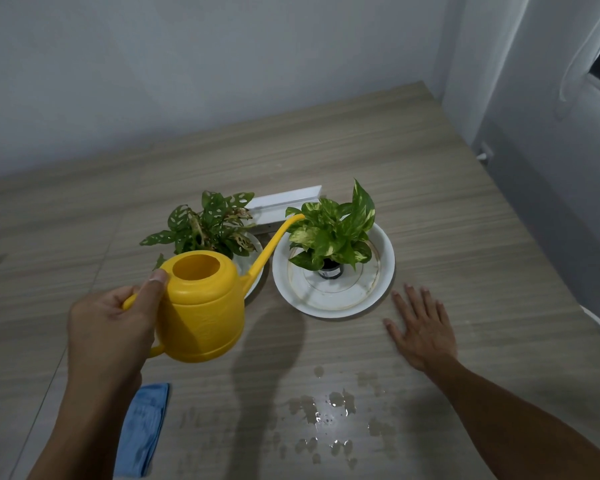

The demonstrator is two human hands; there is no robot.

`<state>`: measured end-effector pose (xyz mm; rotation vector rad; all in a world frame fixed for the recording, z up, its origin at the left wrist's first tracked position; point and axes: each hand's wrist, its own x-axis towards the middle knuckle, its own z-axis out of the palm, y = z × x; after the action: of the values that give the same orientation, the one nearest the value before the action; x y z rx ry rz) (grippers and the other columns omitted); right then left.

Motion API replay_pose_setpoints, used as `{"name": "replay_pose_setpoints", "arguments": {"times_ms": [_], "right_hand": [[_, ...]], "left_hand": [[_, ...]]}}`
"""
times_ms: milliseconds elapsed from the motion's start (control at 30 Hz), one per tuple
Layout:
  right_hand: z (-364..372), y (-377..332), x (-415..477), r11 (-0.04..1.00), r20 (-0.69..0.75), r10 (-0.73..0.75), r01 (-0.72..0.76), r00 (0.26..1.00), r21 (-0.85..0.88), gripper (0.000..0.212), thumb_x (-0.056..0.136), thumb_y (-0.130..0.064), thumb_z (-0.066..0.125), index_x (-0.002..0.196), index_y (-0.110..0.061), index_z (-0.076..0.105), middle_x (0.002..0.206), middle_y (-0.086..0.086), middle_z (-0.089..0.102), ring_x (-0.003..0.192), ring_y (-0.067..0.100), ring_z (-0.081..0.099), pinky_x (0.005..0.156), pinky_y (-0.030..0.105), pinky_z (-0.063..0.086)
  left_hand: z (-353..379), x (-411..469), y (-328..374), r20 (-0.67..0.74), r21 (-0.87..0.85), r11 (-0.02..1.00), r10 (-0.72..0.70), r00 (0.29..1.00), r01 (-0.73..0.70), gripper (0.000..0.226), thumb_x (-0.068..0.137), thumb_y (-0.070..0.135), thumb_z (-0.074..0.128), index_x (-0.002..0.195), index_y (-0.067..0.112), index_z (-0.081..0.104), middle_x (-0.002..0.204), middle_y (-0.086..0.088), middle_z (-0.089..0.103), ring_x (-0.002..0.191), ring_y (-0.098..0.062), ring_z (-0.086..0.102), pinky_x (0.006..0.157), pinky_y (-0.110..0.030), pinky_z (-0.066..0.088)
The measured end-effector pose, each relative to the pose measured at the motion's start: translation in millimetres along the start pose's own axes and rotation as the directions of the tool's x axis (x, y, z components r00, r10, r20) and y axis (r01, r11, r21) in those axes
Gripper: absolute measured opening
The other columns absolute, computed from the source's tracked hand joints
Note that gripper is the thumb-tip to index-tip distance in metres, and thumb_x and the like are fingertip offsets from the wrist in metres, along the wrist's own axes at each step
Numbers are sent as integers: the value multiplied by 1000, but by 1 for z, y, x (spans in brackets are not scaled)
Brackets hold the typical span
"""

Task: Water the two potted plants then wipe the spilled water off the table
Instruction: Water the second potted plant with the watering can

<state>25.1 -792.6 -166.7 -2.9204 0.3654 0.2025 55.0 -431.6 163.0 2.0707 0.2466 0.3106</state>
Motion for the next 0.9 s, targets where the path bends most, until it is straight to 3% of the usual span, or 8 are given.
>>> {"name": "replay_pose_setpoints", "arguments": {"times_ms": [267,433,500,567,667,733,800,900], "right_hand": [[4,2,1,1000,-33,1,0,999,17,72,91,-69,10,155,-35,8,164,-6,-2,151,22,-3,121,46,5],[5,2,0,999,-65,-3,5,998,32,71,92,-69,17,155,-34,19,164,-3,12,151,24,6,120,48,11],[6,2,0,999,-77,-4,6,997,37,71,92,-68,17,154,-33,20,164,-2,13,151,24,7,120,48,13],[7,3,1,999,-77,-9,12,997,30,71,92,-68,17,155,-34,18,164,-3,12,151,23,5,120,48,12],[8,3,1,999,-86,-11,14,996,35,71,92,-67,19,154,-33,22,164,-2,15,151,25,9,119,49,15],[9,3,1,999,-87,-11,15,996,37,71,92,-67,21,154,-32,25,163,-2,18,150,25,12,118,49,16],[10,3,0,999,-87,-12,15,996,31,71,92,-67,20,154,-33,24,163,-2,17,151,24,11,118,47,13],[10,3,1,1000,-92,-13,16,996,23,72,92,-68,17,154,-33,22,164,-3,15,151,24,9,118,45,8]], "left_hand": [[2,-3,4,-4,-4,1000,-6,1000,6,53,93,33,65,68,-13,53,56,-13,41,58,-28,38,62,-45,39],[-2,1,3,-20,8,997,-72,997,72,26,93,36,62,74,19,63,43,9,51,60,-28,43,69,-40,43],[-3,1,2,-16,27,998,-64,998,65,23,93,39,61,74,24,62,52,4,56,65,-30,46,75,-46,47],[-4,0,2,-14,46,998,-51,999,51,31,92,41,62,65,25,66,69,-16,55,68,-31,48,77,-48,48],[-6,-5,10,0,60,997,-52,999,52,25,75,67,65,54,52,65,76,-25,53,68,-32,48,71,-40,44],[-7,-5,8,3,69,996,-51,999,50,29,65,77,64,52,51,63,81,-32,55,69,-32,49,69,-39,44],[-6,-5,7,6,70,996,-54,998,54,43,63,79,59,58,36,64,83,-36,55,69,-33,49,70,-43,46],[-5,-5,7,11,69,997,-43,999,42,54,72,75,63,66,22,57,68,-24,48,64,-33,48,75,-58,51]]}}
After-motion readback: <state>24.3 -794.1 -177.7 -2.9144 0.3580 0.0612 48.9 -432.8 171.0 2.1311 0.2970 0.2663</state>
